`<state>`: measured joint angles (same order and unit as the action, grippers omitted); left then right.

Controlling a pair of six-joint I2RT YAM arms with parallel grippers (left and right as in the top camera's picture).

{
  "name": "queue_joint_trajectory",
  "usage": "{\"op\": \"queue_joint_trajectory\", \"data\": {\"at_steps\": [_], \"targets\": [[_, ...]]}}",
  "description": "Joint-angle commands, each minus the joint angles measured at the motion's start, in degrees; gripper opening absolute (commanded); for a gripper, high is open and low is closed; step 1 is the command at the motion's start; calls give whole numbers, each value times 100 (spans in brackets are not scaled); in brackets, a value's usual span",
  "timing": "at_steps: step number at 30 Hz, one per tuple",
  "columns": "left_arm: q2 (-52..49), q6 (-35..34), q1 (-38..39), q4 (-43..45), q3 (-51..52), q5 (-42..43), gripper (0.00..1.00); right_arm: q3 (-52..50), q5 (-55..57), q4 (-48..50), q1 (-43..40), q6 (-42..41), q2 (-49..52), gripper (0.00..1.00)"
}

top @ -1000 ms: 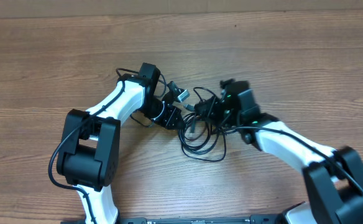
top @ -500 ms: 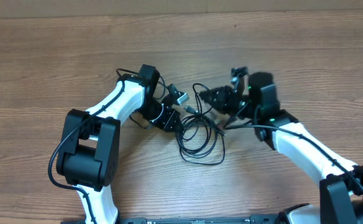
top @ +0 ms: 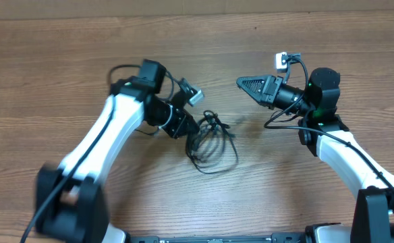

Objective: Untangle cables

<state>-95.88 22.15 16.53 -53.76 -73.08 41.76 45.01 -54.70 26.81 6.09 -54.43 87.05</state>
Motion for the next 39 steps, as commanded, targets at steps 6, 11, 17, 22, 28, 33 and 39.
{"op": "queue_joint_trajectory", "data": {"at_steps": [6, 11, 17, 22, 28, 33, 39], "targets": [[2597, -1397, 37, 979, -70, -588, 4, 70, -133, -59, -44, 92, -155, 4], [3344, -1561, 39, 1163, -68, -1606, 4, 70, -181, -59, -44, 87, -155, 4], [3038, -741, 125, 389, 22, -1720, 4, 70, -195, -184, -44, 278, -153, 4], [2308, -1480, 155, 306, 31, -3051, 4, 70, 39, -957, -44, 920, -153, 4], [1561, -1834, 295, 446, 31, -3296, 4, 70, 1172, -2129, -44, 1585, -153, 7], [922, -1552, 664, 404, 31, -3259, 4, 70, 2437, -2881, -44, 1705, -153, 12], [48, -1202, 828, 385, 31, -2439, 4, 70, 3182, -3445, -44, 1705, -153, 46]]}}
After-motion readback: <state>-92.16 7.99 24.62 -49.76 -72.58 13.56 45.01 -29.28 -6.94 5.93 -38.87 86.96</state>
